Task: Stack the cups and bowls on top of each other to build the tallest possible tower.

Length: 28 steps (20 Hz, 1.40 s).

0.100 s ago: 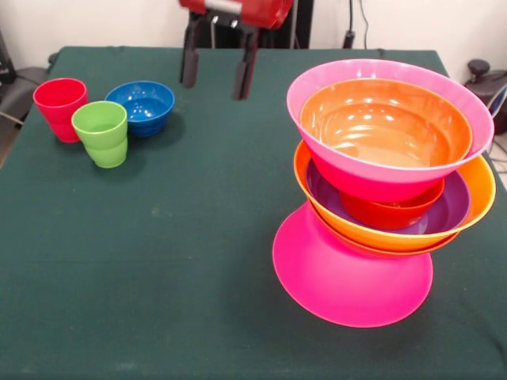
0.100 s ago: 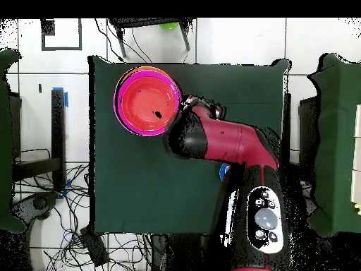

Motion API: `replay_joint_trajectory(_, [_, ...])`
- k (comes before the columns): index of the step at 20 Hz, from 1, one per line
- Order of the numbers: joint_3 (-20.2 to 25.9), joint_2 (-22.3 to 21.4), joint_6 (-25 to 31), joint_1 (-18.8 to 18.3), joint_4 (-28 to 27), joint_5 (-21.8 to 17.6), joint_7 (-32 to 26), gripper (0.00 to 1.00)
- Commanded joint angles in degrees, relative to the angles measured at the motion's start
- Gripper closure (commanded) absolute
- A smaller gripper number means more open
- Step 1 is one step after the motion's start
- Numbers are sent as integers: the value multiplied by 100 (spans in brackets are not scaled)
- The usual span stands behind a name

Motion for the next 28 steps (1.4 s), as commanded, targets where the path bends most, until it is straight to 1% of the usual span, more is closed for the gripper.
replay_joint_trajectory(1, [819, 536, -247, -244, 615, -609, -247, 0])
replay_joint_trajectory(5, [892, 655, -226, -463, 648, -767, -330, 0])
replay_joint_trajectory(7, [874, 708, -66, -535, 654, -800, -369, 0])
replay_joint_trajectory(8, [883, 717, -79, -597, 691, -852, -383, 0])
replay_joint_trajectory(11, [938, 684, -108, -756, 779, -996, -434, 0])
replay_joint_trajectory(17, [975, 621, -134, -937, 925, -1259, -440, 0])
replay_joint_trajectory(21, [1085, 510, 151, -1105, 894, -1358, -618, 0])
replay_joint_trajectory(24, [1197, 347, 407, -1240, 857, -1396, -782, 0])
replay_joint_trajectory(28, [1300, 291, 566, -1367, 830, -1462, -849, 0])
